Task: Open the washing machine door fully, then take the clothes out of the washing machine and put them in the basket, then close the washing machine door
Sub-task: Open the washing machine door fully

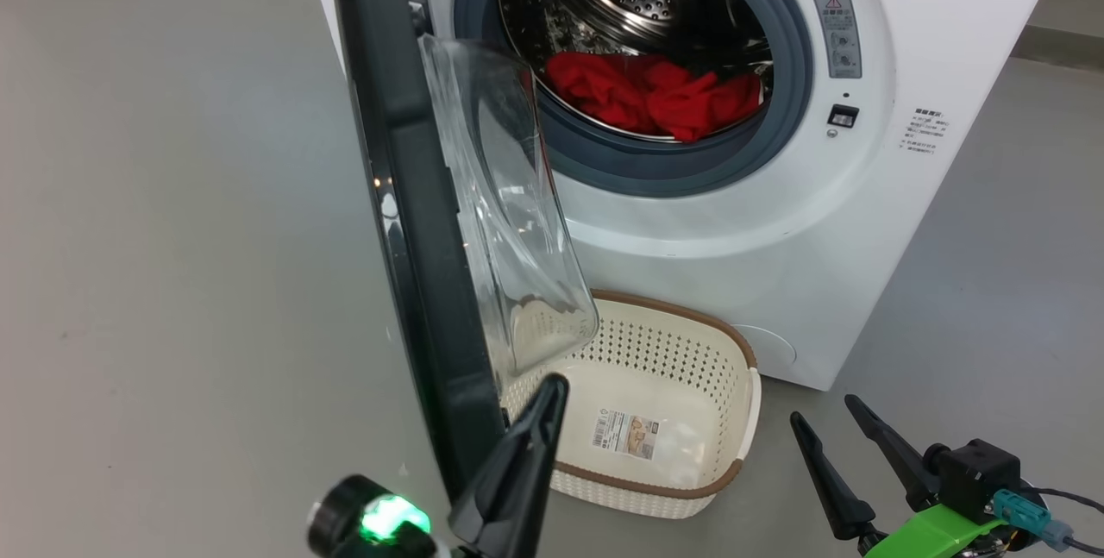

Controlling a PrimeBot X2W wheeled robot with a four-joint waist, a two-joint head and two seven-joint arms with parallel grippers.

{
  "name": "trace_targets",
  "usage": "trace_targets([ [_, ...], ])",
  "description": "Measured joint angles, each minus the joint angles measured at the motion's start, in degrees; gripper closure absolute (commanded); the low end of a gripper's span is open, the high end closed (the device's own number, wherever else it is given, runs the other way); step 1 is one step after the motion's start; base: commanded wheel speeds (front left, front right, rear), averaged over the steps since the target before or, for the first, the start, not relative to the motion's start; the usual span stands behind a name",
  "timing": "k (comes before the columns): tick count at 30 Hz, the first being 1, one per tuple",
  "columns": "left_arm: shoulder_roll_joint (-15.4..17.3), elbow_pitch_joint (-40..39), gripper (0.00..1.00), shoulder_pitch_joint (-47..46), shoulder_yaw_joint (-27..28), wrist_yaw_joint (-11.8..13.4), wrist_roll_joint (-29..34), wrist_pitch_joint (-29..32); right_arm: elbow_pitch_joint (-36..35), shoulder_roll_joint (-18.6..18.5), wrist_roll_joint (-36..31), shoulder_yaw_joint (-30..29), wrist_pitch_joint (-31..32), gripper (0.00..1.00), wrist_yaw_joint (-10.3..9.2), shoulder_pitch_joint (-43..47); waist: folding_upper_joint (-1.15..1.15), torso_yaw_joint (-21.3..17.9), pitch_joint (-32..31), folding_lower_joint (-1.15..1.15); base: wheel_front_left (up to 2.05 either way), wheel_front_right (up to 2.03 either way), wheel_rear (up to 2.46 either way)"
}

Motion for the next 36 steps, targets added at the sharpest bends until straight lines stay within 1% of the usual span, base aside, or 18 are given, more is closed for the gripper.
trace_targets([
  [2,0.02,2.75,1.0,0.05,-1.1,-0.26,-1.86,0.0,-0.01,-0.03,0.0,0.0,0.01,0.0,0.0,-0.02,0.0,-0.12,0.23,0.0,0.0,0.0,0.0],
  [7,0.02,11.04,1.0,-0.01,-3.5,-0.75,-4.09,0.01,0.0,-0.33,0.0,0.15,0.01,0.0,-0.01,-0.1,0.0,-0.38,0.78,0.0,0.0,0.0,0.0],
  [11,0.03,16.82,1.0,-0.55,-3.98,-0.67,-5.37,0.01,0.01,-0.35,0.0,0.33,0.0,0.0,0.0,-0.64,0.0,-0.63,1.14,0.0,0.0,0.0,0.0],
  [13,0.02,18.19,1.0,-1.18,-3.78,-0.22,-6.43,0.01,0.01,-0.43,0.0,0.37,0.01,0.0,0.0,-0.86,0.0,-0.74,1.35,0.0,0.0,0.0,0.0],
  [23,0.0,21.6,1.0,-2.25,-0.85,2.36,-6.81,0.01,-0.03,-0.6,0.0,-0.18,0.01,0.0,0.0,-1.29,0.0,-0.71,1.61,0.0,0.0,0.0,0.0],
  [31,-0.14,22.38,1.0,-1.77,0.76,2.36,-6.67,0.01,-0.04,-0.55,0.0,-0.26,0.0,0.0,-0.01,-1.27,0.0,0.06,1.17,0.0,0.0,0.0,0.0],
  [36,0.19,21.86,1.0,0.42,3.26,2.87,-6.12,0.01,-0.09,-0.44,0.0,-0.26,0.0,0.0,-0.01,-1.25,0.0,1.01,0.89,0.0,0.0,0.0,0.0],
])
